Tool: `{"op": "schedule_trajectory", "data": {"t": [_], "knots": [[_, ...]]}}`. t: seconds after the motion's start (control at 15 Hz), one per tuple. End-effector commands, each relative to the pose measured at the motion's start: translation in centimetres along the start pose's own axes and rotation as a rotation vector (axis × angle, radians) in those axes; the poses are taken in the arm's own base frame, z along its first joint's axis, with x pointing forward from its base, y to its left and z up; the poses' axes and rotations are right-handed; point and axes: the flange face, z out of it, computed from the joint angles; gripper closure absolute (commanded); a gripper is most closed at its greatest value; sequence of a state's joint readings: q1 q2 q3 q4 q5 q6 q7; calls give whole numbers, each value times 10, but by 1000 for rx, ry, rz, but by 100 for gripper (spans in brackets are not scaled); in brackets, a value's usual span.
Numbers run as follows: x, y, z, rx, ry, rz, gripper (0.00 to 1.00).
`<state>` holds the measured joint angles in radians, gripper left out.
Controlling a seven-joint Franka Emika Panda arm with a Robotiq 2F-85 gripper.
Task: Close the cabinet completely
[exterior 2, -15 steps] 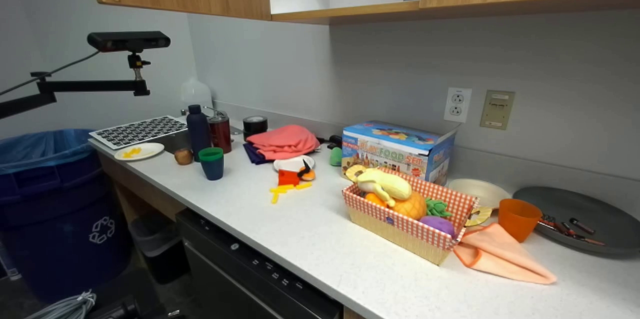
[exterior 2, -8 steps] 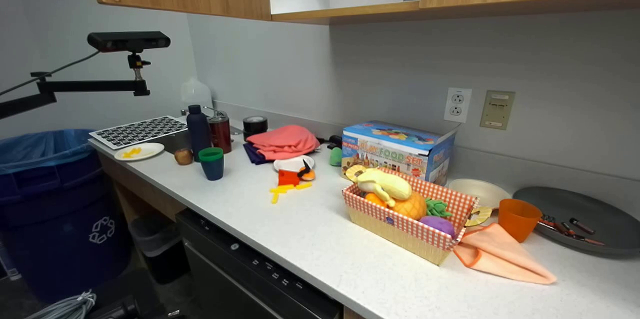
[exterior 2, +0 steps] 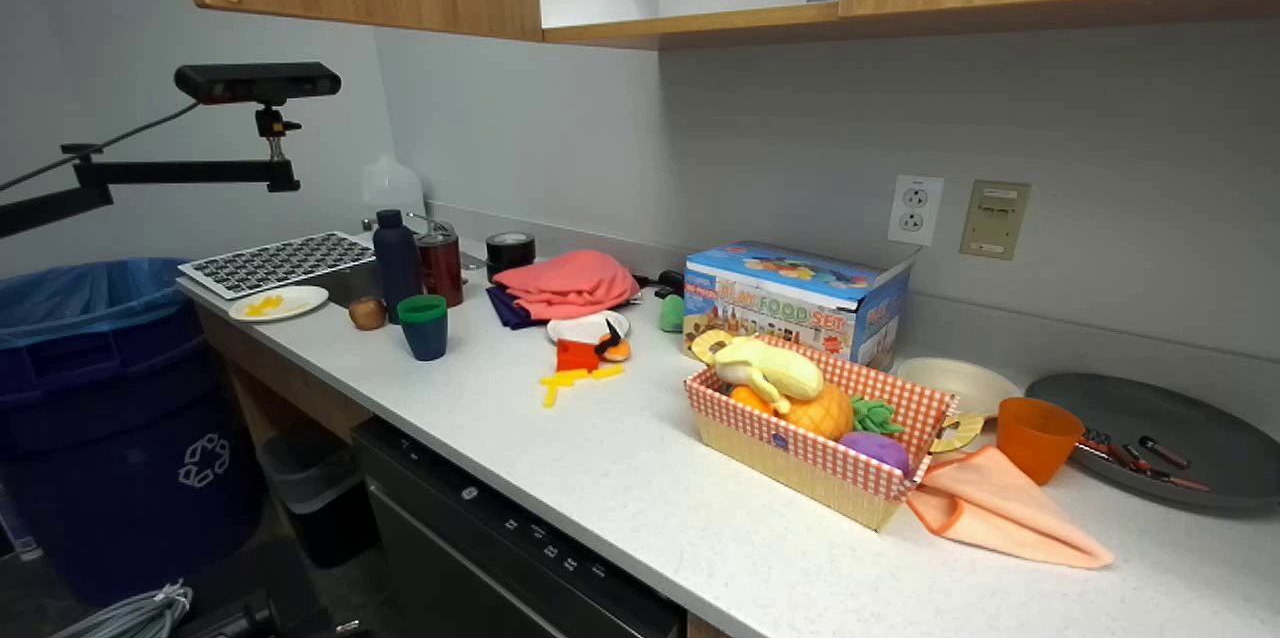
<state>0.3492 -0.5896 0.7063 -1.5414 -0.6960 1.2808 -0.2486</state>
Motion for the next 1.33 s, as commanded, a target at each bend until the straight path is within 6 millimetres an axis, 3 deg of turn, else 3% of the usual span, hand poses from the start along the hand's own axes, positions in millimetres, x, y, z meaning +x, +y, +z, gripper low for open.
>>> {"op": "schedule_trajectory", "data": {"t": [0.0,0.47,1.27], "knots": [[1,0,-1,1,-1,0,0],[3,5,1,-103,19,-92,0],[-7,-4,7,-32,-134,-16,0]]}}
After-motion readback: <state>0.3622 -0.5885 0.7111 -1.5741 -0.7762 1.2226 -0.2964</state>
